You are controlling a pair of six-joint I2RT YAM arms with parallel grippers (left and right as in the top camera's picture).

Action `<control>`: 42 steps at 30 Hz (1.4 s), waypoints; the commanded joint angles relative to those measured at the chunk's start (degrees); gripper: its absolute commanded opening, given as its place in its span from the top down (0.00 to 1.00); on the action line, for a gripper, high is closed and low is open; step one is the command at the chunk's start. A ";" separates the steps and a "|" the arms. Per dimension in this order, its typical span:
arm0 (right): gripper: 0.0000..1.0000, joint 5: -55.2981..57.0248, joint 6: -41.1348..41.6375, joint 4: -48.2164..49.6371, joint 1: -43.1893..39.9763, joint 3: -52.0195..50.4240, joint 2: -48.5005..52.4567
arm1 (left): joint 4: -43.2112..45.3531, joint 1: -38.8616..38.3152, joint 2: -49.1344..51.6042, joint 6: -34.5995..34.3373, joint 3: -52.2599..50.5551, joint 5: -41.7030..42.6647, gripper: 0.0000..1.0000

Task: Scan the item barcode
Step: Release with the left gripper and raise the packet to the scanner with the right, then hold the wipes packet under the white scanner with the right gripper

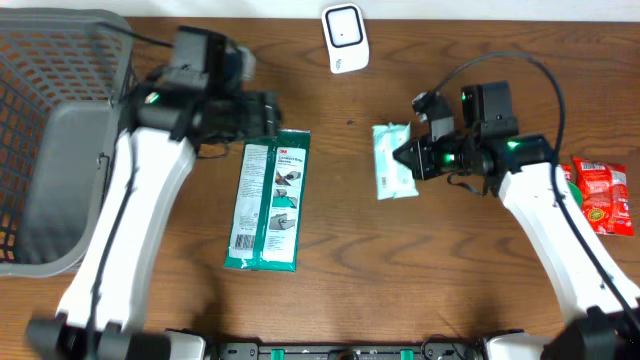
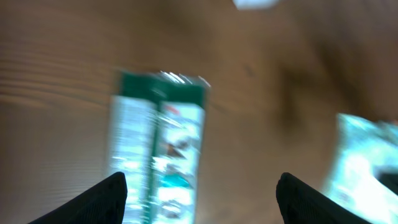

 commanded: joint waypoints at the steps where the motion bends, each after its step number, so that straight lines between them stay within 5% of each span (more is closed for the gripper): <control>1: 0.99 14.19 0.02 -5.60 2.64 10.47 -1.09 | -0.20 3.19 -5.14 -4.11 1.81 -15.67 0.23; 9: 0.99 31.15 -4.72 -16.98 8.55 33.86 0.92 | -3.58 11.85 -8.31 -3.67 4.59 -15.72 0.23; 15: 0.99 21.42 -7.13 -13.29 9.64 35.28 0.50 | -5.84 13.51 -7.82 -3.69 4.11 -15.69 0.15; 26: 0.99 27.45 -5.81 -14.53 9.66 41.31 3.74 | -5.81 13.51 -7.76 -3.69 4.11 -15.69 0.14; 34: 0.99 29.73 -5.86 -26.12 9.70 71.19 20.15 | -5.81 13.51 -7.78 -3.69 4.11 -15.69 0.14; 42: 0.99 40.28 -9.84 -17.57 11.47 74.34 33.29 | -5.81 13.51 -7.76 -3.69 4.11 -15.69 0.14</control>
